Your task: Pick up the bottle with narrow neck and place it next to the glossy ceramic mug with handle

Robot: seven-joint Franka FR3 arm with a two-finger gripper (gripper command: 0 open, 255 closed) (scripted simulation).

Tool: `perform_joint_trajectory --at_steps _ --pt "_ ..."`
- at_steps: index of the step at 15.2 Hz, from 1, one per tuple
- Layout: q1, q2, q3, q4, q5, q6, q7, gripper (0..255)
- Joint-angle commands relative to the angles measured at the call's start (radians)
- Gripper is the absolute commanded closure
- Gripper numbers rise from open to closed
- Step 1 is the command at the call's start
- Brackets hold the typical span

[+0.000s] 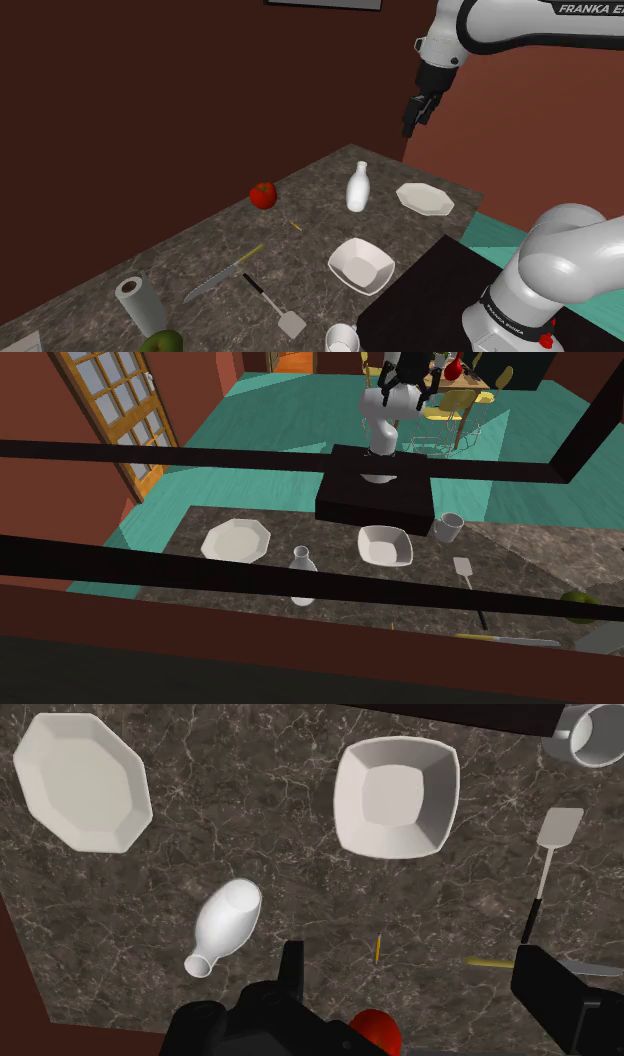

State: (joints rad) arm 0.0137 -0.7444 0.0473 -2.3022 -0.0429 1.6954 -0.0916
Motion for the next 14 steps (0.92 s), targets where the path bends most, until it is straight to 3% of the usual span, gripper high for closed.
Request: perform_joint_trajectory --at_steps 1,14 --pt "0.000 0.000 0.000 0.000 0.000 0.000 0.000 0" --pt "-0.035 0.317 -0.168 -0.050 -0.029 0.380 -0.193 0"
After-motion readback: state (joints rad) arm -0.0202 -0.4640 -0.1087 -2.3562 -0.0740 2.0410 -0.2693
